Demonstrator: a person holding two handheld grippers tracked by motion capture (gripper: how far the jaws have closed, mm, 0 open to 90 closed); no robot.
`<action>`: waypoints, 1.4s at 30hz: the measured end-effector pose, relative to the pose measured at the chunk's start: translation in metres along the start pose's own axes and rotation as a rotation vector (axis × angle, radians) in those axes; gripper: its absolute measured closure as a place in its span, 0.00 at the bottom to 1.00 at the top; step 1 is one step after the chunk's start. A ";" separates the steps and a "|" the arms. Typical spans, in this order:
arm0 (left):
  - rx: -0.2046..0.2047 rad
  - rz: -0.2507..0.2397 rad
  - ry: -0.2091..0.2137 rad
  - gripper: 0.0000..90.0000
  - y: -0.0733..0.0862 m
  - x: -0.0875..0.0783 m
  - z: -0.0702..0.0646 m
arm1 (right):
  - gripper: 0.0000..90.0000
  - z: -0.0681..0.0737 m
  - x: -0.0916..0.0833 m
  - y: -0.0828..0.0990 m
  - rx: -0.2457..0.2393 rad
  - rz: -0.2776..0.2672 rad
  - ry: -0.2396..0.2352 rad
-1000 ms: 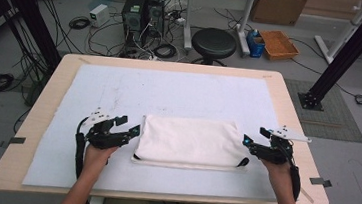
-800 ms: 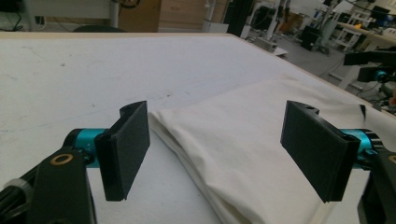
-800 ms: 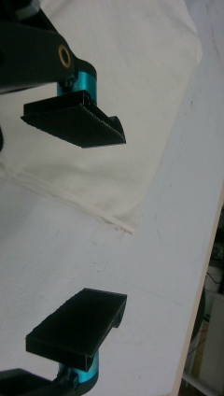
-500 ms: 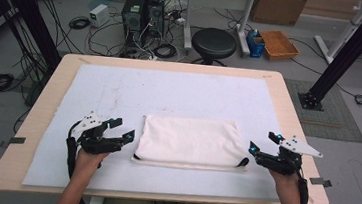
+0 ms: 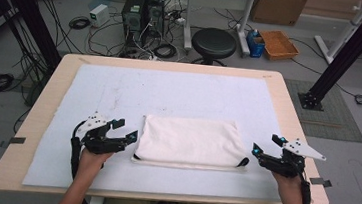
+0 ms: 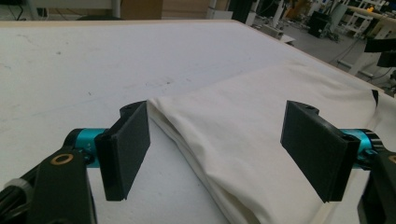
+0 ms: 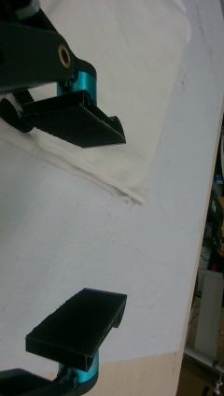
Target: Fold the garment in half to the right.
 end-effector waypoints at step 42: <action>0.095 0.394 -0.168 0.87 0.051 0.010 -0.034 | 0.22 0.022 0.018 -0.002 -0.041 0.030 -0.081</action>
Point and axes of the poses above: each handheld gripper's, and its own axes: x roughly forward along the jaws, y roughly out of its underside, z roughly to its left, the point moved 6 cm from there along x, roughly forward along the jaws, and after that the axes turned 7 degrees about -x, right-handed, at the moved point
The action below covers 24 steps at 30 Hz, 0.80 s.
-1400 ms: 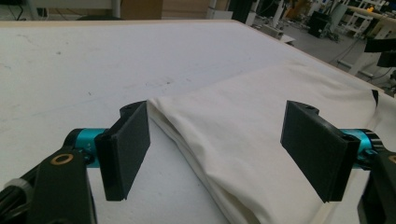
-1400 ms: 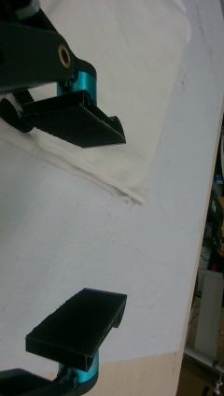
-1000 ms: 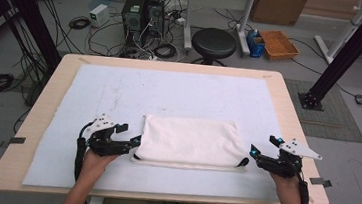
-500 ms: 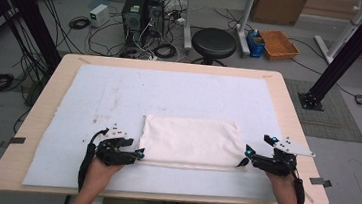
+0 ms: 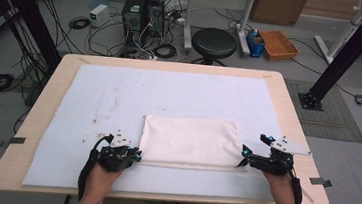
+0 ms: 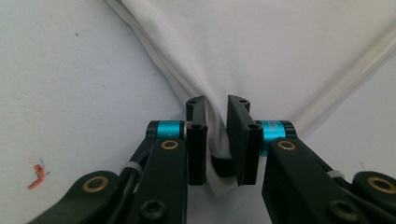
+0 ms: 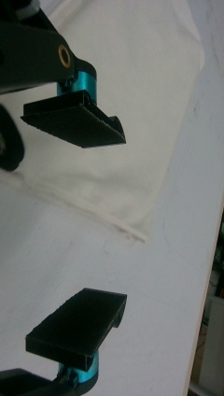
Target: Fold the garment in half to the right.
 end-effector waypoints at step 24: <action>-0.135 -0.015 0.109 0.89 0.002 0.000 0.010 | 0.22 0.140 0.185 -0.119 -0.194 0.230 -0.288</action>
Point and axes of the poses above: each handheld gripper's, and its own axes: x roughly forward along the jaws, y roughly out of its underside, z roughly to its left, the point moved 6 cm from there along x, roughly forward along the jaws, and after that the axes turned 7 degrees about -x, right-handed, at the moved point
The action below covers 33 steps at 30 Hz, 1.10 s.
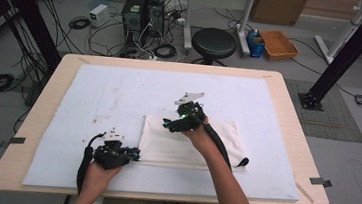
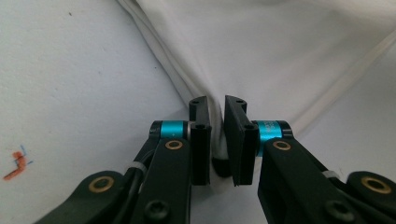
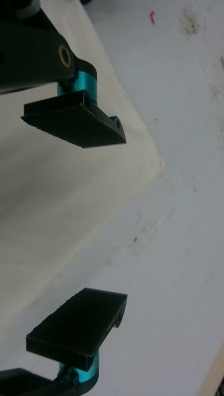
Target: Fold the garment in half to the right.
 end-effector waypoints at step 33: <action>-0.022 -0.132 0.098 0.95 -0.018 -0.017 -0.016 | 0.96 0.029 0.056 -0.044 -0.057 0.051 -0.115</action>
Point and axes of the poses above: each handheld gripper's, and its own axes: x roughly forward along the jaws, y roughly out of its underside, z roughly to its left, the point moved 6 cm from there along x, roughly forward along the jaws, and after that the axes turned 7 degrees about -x, right-handed, at the moved point
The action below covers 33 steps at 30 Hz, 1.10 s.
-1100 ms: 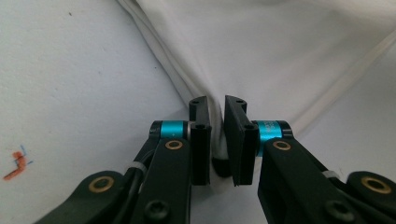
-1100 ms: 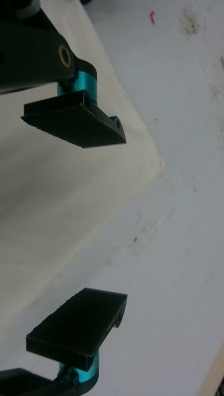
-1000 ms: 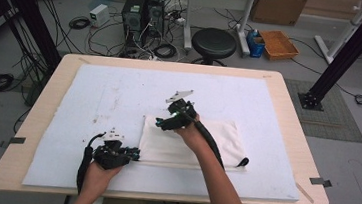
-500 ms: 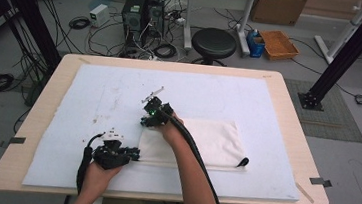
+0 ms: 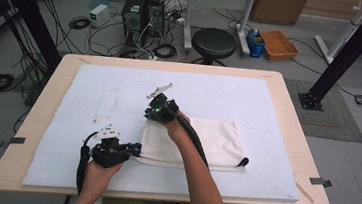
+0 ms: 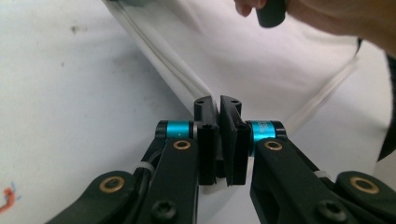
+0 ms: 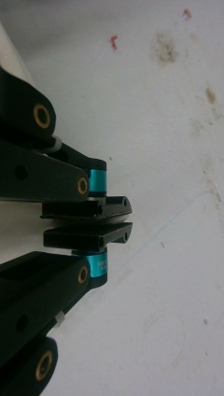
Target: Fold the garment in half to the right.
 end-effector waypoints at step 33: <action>0.080 0.090 0.225 0.95 -0.079 0.114 -0.130 | 0.96 -0.092 -0.146 0.100 0.224 -0.217 0.202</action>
Point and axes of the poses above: each handheld gripper's, and its own axes: x roughly forward along the jaws, y roughly out of its underside, z roughly to its left, the point moved 6 cm from there along x, roughly forward along the jaws, and after that the axes turned 7 degrees about -x, right-handed, at the moved point
